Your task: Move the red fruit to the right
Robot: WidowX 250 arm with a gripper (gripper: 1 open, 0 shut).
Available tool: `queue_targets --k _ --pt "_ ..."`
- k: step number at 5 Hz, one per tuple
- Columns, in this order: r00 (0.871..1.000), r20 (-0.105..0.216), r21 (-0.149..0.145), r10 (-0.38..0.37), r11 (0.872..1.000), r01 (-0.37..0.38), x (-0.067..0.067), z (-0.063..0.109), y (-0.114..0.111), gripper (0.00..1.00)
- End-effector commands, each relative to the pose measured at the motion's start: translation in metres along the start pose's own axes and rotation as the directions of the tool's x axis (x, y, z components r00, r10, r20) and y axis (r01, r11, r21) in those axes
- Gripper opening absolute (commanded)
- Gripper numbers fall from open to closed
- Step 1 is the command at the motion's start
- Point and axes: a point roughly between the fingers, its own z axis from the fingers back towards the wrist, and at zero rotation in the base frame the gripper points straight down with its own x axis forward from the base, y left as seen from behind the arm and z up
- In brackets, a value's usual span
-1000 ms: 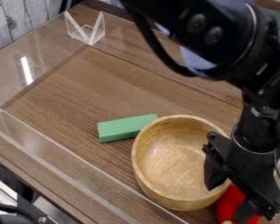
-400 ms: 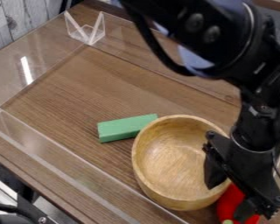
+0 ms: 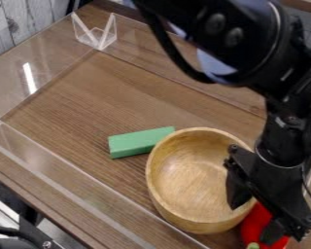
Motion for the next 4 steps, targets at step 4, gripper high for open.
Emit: queue_targets --k 4 --pt "0.999 0.032 -0.003 0.027 1.0 -0.027 0.0043 0.0068 0.0068 0.0"
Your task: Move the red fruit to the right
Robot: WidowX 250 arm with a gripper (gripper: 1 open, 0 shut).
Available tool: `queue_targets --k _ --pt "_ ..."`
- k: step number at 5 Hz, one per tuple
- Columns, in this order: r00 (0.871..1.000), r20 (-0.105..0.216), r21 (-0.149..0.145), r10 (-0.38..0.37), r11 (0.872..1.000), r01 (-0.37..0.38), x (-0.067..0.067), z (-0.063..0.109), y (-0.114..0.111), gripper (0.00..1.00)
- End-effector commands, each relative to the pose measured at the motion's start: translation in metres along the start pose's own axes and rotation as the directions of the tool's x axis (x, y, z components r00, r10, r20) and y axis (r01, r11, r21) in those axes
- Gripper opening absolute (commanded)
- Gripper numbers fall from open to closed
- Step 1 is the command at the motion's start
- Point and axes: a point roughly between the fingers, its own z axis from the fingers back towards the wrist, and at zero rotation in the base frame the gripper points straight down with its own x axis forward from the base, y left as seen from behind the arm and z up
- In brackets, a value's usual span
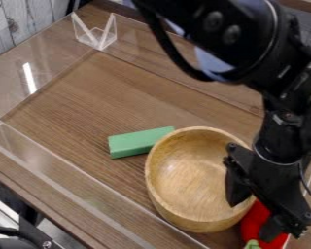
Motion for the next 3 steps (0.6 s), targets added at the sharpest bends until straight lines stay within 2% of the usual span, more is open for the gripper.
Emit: queue_targets --k 1,3 --pt "0.999 0.032 -0.001 0.013 1.0 -0.013 0.004 0.0072 0.0047 0.0" --pt "0.999 0.036 -0.001 0.018 1.0 -0.018 0.0049 0.0078 0.0064 0.0"
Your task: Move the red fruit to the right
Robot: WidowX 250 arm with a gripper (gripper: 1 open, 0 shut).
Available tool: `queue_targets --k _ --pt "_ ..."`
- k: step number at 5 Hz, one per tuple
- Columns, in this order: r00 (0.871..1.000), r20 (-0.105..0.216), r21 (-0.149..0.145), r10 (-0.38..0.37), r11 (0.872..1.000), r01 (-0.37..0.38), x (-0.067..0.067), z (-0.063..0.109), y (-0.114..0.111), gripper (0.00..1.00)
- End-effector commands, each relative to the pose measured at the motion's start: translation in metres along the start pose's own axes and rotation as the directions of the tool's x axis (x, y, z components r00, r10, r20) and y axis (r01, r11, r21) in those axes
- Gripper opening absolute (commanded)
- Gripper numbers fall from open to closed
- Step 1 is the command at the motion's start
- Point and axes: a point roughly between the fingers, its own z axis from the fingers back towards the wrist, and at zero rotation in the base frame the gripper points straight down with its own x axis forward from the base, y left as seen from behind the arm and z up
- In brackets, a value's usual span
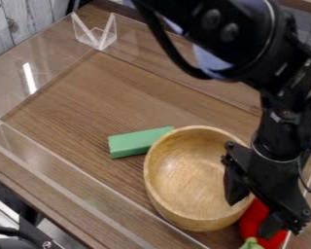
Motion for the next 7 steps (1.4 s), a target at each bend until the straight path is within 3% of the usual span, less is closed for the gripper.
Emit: queue_targets --k 1,7 --pt "0.999 0.035 -0.001 0.014 1.0 -0.014 0.0046 0.008 0.0045 0.0" --pt "0.999 0.042 0.002 0.03 1.0 -0.03 0.0071 0.0055 0.0093 0.0"
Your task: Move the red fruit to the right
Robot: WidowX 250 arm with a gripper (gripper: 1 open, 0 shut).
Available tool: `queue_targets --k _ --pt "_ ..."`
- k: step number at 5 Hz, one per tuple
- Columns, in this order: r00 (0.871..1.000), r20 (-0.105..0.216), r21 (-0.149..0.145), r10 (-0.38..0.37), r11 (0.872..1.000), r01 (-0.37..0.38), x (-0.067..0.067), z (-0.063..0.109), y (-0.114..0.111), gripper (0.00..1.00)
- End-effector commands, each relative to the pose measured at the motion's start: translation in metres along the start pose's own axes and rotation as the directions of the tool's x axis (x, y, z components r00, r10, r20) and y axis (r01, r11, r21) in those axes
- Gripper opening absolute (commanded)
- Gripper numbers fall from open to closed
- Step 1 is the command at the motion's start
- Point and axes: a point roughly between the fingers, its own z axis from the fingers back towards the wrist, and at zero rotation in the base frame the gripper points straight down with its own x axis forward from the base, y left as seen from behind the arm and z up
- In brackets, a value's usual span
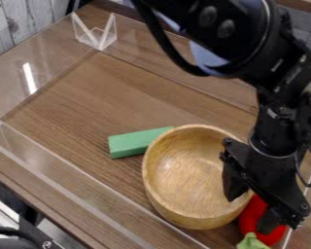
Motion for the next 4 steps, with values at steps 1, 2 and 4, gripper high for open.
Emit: queue_targets --k 1,2,4 --pt "1.0 0.027 0.002 0.014 1.0 -0.014 0.0047 0.0042 0.0049 0.0" --pt "0.999 0.029 0.003 0.017 1.0 -0.017 0.0052 0.0038 0.0058 0.0" --pt "0.999 0.032 0.004 0.022 1.0 -0.022 0.0061 0.0032 0.0075 0.0"
